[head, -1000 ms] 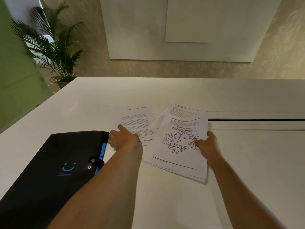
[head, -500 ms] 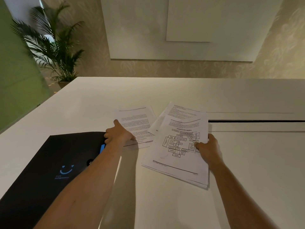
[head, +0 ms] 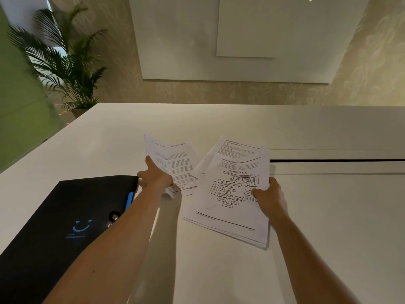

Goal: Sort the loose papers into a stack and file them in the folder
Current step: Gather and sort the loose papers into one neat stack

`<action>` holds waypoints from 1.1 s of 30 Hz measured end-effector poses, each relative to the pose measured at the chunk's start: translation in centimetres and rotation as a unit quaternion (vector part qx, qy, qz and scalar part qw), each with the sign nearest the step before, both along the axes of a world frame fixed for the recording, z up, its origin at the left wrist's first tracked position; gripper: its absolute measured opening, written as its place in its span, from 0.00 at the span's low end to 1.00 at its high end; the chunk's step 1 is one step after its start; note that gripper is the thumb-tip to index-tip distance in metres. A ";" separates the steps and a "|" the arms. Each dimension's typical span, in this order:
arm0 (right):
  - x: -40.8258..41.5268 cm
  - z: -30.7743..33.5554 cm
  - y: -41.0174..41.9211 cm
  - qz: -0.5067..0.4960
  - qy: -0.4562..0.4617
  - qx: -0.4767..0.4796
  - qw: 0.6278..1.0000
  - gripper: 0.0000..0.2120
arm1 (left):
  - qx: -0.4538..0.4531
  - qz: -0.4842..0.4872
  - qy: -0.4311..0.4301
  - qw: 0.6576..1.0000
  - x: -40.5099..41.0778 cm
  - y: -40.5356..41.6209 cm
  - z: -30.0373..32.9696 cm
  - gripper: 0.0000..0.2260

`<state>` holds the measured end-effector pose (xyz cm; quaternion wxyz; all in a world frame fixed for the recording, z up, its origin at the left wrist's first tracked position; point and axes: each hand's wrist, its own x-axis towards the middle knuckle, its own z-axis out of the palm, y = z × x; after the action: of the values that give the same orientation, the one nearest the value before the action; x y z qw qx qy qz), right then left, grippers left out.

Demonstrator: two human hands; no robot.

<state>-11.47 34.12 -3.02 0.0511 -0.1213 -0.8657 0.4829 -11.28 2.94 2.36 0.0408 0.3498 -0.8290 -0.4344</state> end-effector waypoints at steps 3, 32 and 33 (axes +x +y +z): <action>0.0 0.0 0.0 0.001 -0.001 0.007 1.000 0.16 | 0.031 0.044 0.009 0.999 0.1 0.1 0.2 0.45; 4.5 0.6 -1.7 0.015 -0.014 -0.211 0.977 0.16 | 0.287 -0.312 0.281 0.861 8.4 1.0 14.5 0.28; 4.6 0.6 -1.7 0.017 -0.019 -0.232 0.972 0.16 | 0.310 -0.312 0.271 0.856 8.6 1.4 13.3 0.27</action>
<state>-6.84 32.39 -2.44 -0.0029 -0.1240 -0.7329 0.6689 -2.71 4.30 15.63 0.0154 -0.0640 -0.6733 -0.7364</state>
